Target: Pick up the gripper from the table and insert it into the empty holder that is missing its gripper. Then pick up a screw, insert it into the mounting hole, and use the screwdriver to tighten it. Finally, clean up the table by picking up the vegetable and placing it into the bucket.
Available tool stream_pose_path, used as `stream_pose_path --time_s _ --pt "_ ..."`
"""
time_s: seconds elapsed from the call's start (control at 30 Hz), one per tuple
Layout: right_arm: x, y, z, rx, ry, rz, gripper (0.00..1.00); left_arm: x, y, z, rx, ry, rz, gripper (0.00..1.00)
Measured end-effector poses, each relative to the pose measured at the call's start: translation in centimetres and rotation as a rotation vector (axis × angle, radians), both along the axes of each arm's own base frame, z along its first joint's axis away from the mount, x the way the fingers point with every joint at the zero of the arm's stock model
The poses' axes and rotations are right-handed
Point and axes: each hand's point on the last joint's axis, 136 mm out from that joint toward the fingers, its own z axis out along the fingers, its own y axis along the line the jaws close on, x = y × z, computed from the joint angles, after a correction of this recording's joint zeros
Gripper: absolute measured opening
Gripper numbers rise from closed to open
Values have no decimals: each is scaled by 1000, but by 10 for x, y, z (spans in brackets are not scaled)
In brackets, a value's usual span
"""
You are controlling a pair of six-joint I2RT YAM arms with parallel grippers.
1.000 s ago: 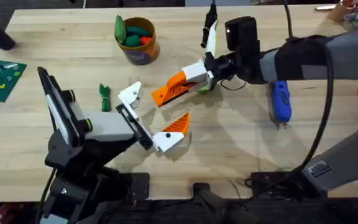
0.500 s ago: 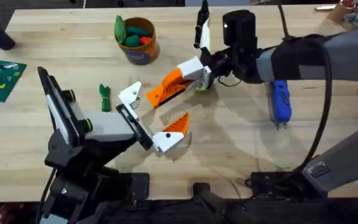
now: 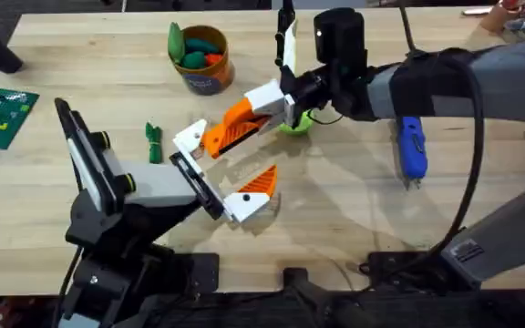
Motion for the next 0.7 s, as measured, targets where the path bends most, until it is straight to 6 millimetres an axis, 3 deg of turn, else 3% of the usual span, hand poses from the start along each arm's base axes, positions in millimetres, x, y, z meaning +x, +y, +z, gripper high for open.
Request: stream_pose_path --time_s 0.7 --pt "5 11 -2 -29 -13 -47 22 6 6 -1 -9 16 47 988"
